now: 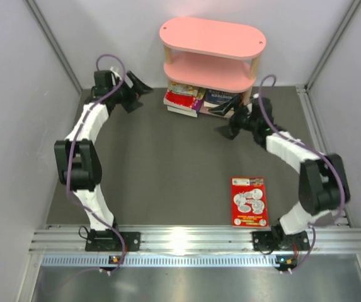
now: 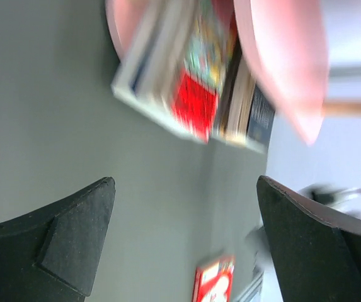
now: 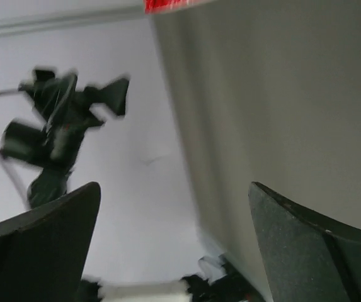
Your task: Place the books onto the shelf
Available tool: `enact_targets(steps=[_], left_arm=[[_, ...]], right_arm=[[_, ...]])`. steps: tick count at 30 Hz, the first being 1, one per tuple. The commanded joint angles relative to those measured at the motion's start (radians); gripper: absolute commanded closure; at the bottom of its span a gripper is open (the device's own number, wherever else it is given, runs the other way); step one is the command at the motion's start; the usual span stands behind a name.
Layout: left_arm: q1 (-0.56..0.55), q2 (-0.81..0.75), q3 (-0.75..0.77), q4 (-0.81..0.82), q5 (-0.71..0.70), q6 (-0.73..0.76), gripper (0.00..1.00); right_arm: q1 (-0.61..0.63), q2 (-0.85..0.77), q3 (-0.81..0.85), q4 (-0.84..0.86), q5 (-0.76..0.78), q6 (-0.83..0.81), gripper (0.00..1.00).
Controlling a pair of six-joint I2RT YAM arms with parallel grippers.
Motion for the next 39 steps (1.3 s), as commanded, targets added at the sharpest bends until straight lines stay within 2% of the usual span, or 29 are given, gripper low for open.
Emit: enact_targets(steps=[1,3,4,7,9,13,17,26,31,32,34,35,39], left_arm=[[-0.101,-0.162,-0.129,-0.14,-0.055,0.11,0.01],[-0.179,-0.246,-0.257,-0.157,-0.072,0.124,0.01],[-0.212,-0.275,-0.298,-0.158,-0.089,0.126,0.01],[-0.365,-0.344,-0.422,-0.157,-0.116,0.106,0.01],[-0.48,-0.354,-0.481,-0.14,-0.11,0.086,0.01],[-0.635,-0.291,-0.503,-0.103,-0.051,0.037,0.01],[-0.785,-0.162,-0.408,-0.154,-0.034,0.04,0.01],[-0.931,-0.01,-0.331,-0.148,-0.024,0.003,0.01],[-0.955,0.042,-0.36,-0.033,0.023,-0.064,0.01],[-0.955,0.045,-0.369,-0.017,0.028,-0.075,0.01],[-0.955,0.047,-0.396,0.027,0.035,-0.095,0.01],[-0.953,0.044,-0.406,0.035,0.04,-0.101,0.01],[-0.948,0.005,-0.453,0.069,0.032,-0.12,0.01]], right_arm=[[-0.059,-0.203,0.347,-1.068,0.308,-0.746,0.0],[-0.088,-0.229,0.402,-1.332,0.435,-0.827,0.0],[-0.102,-0.235,0.413,-1.396,0.512,-0.86,0.0],[-0.145,-0.283,0.328,-1.53,0.616,-0.872,0.0],[-0.163,-0.339,0.257,-1.545,0.653,-0.86,0.0],[-0.182,-0.387,0.079,-1.539,0.667,-0.84,0.0],[-0.185,-0.387,-0.044,-1.484,0.628,-0.845,0.0],[-0.174,-0.393,-0.299,-1.316,0.399,-0.838,0.0],[-0.11,-0.373,-0.452,-1.093,0.197,-0.774,0.03],[-0.104,-0.37,-0.47,-1.055,0.166,-0.76,0.07],[-0.098,-0.37,-0.507,-0.965,0.115,-0.733,0.23],[-0.096,-0.379,-0.509,-0.946,0.108,-0.73,0.45],[-0.096,-0.412,-0.486,-0.914,0.111,-0.73,0.89]])
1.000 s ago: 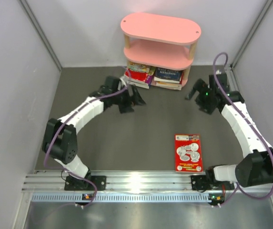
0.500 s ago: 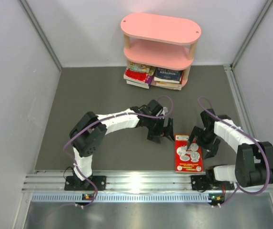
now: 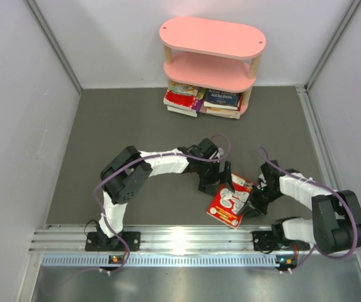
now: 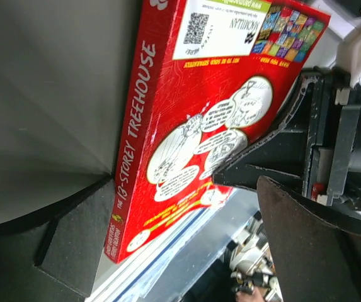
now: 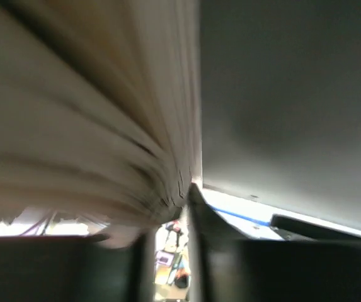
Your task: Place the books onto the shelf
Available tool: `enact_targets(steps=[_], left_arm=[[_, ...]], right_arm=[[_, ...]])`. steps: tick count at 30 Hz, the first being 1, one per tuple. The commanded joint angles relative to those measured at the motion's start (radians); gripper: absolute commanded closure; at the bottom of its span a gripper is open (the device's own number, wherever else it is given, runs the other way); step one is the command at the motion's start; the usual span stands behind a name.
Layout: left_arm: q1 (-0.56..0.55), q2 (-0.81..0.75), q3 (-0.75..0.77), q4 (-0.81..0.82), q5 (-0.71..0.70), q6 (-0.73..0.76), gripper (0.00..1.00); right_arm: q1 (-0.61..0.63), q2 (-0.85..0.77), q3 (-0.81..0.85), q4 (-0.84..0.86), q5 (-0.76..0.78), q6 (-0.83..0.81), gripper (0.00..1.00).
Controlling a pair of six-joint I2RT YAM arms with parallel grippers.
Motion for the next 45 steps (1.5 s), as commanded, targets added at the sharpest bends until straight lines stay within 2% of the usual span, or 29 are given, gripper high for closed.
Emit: enact_targets(steps=[1,2,8,11,12,13,15,16,18,19,20,21,22,23,24,27,32,35,37,45], left_arm=[[-0.006,-0.055,-0.054,0.092,0.014,-0.037,0.01],[0.0,-0.062,-0.06,0.098,0.013,-0.04,0.01],[0.021,-0.114,-0.095,0.112,0.013,-0.053,0.01],[0.035,-0.166,-0.04,-0.035,-0.074,0.038,0.01],[0.035,-0.177,-0.011,-0.148,-0.113,0.118,0.01],[0.031,-0.195,0.053,-0.22,-0.218,0.157,0.01],[0.023,-0.21,0.1,-0.303,-0.306,0.248,0.01],[0.02,-0.224,0.129,-0.374,-0.385,0.265,0.01],[0.021,-0.243,0.133,-0.414,-0.447,0.285,0.01],[0.021,-0.244,0.13,-0.437,-0.47,0.285,0.01],[0.021,-0.247,0.127,-0.44,-0.492,0.285,0.01],[0.021,-0.255,0.115,-0.434,-0.493,0.285,0.01],[0.021,-0.258,0.112,-0.427,-0.495,0.285,0.01],[0.021,-0.26,0.11,-0.41,-0.502,0.283,0.01],[0.021,-0.255,0.121,-0.404,-0.509,0.294,0.01],[0.032,-0.226,0.196,-0.443,-0.554,0.332,0.01],[0.115,-0.206,0.253,-0.476,-0.562,0.398,0.01],[0.199,-0.195,0.239,-0.414,-0.489,0.444,0.01],[0.253,-0.159,0.232,-0.348,-0.391,0.492,0.01],[0.29,0.079,0.367,-0.256,-0.156,0.567,0.01]], right_arm=[[0.008,-0.018,-0.001,0.316,0.061,0.009,0.95],[0.01,-0.035,0.001,0.338,0.058,0.014,1.0],[0.01,-0.081,0.069,0.41,0.007,0.04,1.0],[0.013,-0.124,0.111,0.451,-0.044,0.091,1.0],[0.013,-0.13,0.128,0.457,-0.057,0.112,1.0],[0.015,-0.137,0.145,0.459,-0.064,0.121,1.0],[0.021,-0.146,0.188,0.483,-0.086,0.147,1.0],[0.024,-0.146,0.201,0.491,-0.096,0.155,1.0],[0.036,-0.129,0.244,0.501,-0.132,0.151,1.0],[0.036,-0.115,0.264,0.444,-0.142,0.132,0.99],[0.036,-0.083,0.311,0.391,-0.149,0.105,0.55],[0.036,-0.071,0.338,0.326,-0.113,0.027,0.33],[0.035,-0.068,0.364,0.204,-0.078,-0.012,0.21],[0.035,-0.078,0.388,0.168,-0.043,-0.039,0.01],[0.033,-0.087,0.393,0.143,0.014,-0.07,0.0],[0.025,-0.12,0.367,0.122,0.051,-0.073,0.0],[0.024,-0.107,0.318,0.14,0.1,-0.031,0.0],[0.015,-0.08,0.281,0.224,0.119,0.011,0.0],[0.007,-0.048,0.267,0.315,0.113,0.032,0.0],[-0.007,0.172,0.255,0.577,0.192,0.176,0.0]])
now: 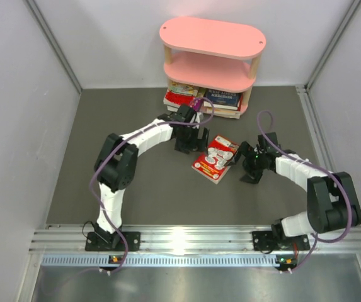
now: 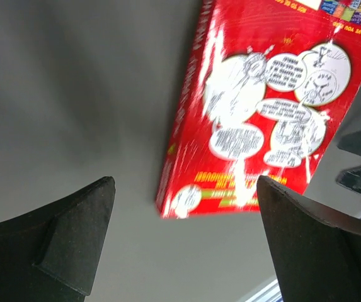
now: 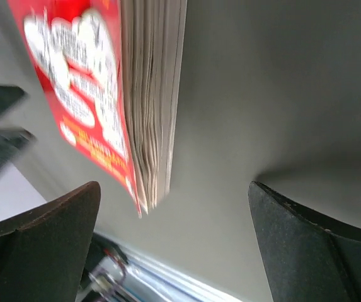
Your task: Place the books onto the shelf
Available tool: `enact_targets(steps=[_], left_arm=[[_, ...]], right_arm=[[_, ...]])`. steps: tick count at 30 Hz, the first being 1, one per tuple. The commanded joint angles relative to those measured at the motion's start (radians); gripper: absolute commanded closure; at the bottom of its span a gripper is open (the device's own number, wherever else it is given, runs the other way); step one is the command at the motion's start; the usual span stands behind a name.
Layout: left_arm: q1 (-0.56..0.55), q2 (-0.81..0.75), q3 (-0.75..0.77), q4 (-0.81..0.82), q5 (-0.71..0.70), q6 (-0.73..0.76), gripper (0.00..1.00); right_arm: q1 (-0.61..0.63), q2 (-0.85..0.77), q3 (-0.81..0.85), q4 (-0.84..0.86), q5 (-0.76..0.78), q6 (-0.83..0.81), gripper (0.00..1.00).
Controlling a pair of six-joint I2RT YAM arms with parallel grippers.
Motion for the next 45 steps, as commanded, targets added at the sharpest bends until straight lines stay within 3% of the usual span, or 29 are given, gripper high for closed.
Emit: enact_targets(steps=[1,6,11,13,15,16,20,23,31,36,40,45], left_arm=[[-0.015,0.072,0.084,0.081,0.185,0.044,0.01],[-0.015,0.146,0.083,0.138,0.353,-0.035,0.01],[-0.012,0.114,-0.102,0.366,0.581,-0.187,0.01],[0.003,0.109,-0.145,0.48,0.658,-0.232,0.01],[0.027,0.106,-0.175,0.502,0.677,-0.256,0.01],[0.038,0.105,-0.181,0.506,0.68,-0.257,0.01],[0.09,0.098,-0.199,0.543,0.701,-0.295,0.01],[0.126,0.08,-0.202,0.542,0.695,-0.293,0.01],[0.202,-0.084,-0.348,0.575,0.652,-0.328,0.01],[0.213,-0.173,-0.484,0.761,0.657,-0.436,0.01],[0.21,-0.227,-0.596,1.004,0.658,-0.646,0.01],[0.17,-0.228,-0.589,1.131,0.644,-0.744,0.01]], right_arm=[[-0.007,0.077,0.001,0.213,0.064,0.101,0.0],[0.012,0.186,-0.001,0.325,0.129,0.169,0.0],[0.045,0.308,-0.024,0.495,0.101,0.268,0.05],[0.057,0.321,-0.036,0.545,0.097,0.285,0.16],[0.061,0.313,-0.042,0.557,0.101,0.302,0.38],[0.061,0.297,-0.041,0.559,0.1,0.301,0.57],[0.061,0.252,-0.024,0.511,0.087,0.269,0.85],[0.061,0.201,-0.016,0.477,0.072,0.256,1.0],[0.059,0.043,0.022,0.476,-0.024,0.308,1.0],[0.058,0.013,0.039,0.549,-0.074,0.397,1.0],[0.065,0.014,0.012,0.65,-0.089,0.462,1.0],[0.084,0.011,-0.064,0.85,-0.068,0.592,1.0]])
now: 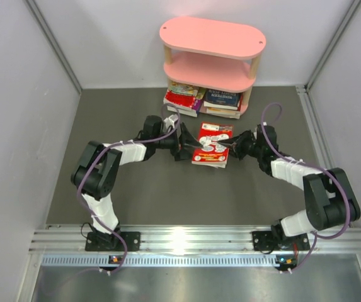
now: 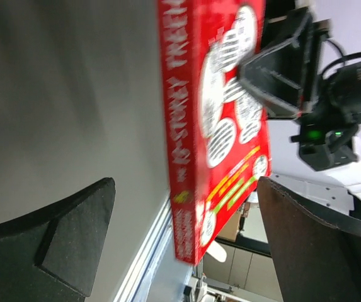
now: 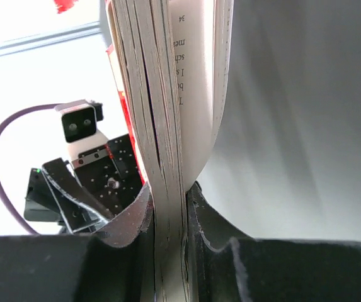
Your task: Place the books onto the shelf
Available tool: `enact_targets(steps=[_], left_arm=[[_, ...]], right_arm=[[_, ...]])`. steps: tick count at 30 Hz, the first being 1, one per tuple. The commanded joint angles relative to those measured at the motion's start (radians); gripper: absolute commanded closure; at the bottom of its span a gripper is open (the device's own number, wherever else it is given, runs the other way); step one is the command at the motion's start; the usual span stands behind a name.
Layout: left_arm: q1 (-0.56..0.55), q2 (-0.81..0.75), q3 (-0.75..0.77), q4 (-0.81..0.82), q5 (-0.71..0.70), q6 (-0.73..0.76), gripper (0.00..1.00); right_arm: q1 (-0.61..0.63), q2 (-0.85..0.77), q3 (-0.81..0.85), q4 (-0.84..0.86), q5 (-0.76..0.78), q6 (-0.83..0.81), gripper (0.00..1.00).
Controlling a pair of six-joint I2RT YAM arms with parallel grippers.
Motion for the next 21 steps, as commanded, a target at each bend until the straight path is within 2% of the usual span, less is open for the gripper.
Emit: enact_targets(steps=[1,3,5,6,7,9,10,12,13,14,15,17,18,21], left_arm=[[-0.042,-0.047,0.013,0.215,-0.007,-0.123,0.01],[-0.056,-0.051,0.017,0.235,-0.02,-0.145,0.03],[-0.076,-0.053,0.022,0.287,-0.024,-0.188,0.2],[-0.081,-0.053,0.026,0.299,-0.021,-0.2,0.48],[-0.086,-0.054,0.036,0.307,-0.018,-0.215,0.7],[-0.093,-0.068,0.043,0.301,-0.014,-0.217,1.0],[-0.095,-0.079,0.06,0.275,-0.014,-0.184,1.0],[-0.096,-0.103,0.103,0.029,-0.035,-0.083,1.0],[-0.096,-0.126,0.187,-0.104,-0.063,0.093,1.0],[-0.099,-0.136,0.241,-0.415,-0.133,0.19,1.0],[-0.102,-0.145,0.341,-0.529,-0.182,0.358,1.0],[-0.107,-0.153,0.417,-0.782,-0.289,0.476,1.0],[-0.107,-0.153,0.475,-0.849,-0.314,0.56,1.0],[-0.115,-0.16,0.539,-1.007,-0.417,0.678,1.0]], right_arm=[[0.027,-0.039,-0.035,0.234,-0.007,0.126,1.0],[0.036,-0.042,-0.036,0.246,0.001,0.137,1.0],[0.039,-0.048,-0.039,0.26,0.021,0.14,1.0],[0.042,-0.057,-0.047,0.262,0.03,0.146,1.0],[0.044,-0.063,-0.052,0.275,0.038,0.151,1.0],[0.044,-0.075,-0.064,0.277,0.053,0.156,1.0],[0.044,-0.083,-0.064,0.271,0.061,0.148,1.0],[0.042,-0.088,-0.024,0.17,0.049,0.079,1.0],[0.041,-0.089,0.002,0.115,0.034,0.036,0.99],[0.041,-0.089,0.035,-0.081,0.023,-0.017,0.93],[0.038,-0.092,0.119,-0.196,0.032,-0.147,0.78],[0.035,-0.095,0.228,-0.485,0.095,-0.314,0.61],[0.031,-0.097,0.255,-0.552,0.128,-0.352,0.52],[0.028,-0.106,0.356,-0.703,0.168,-0.441,0.4]])
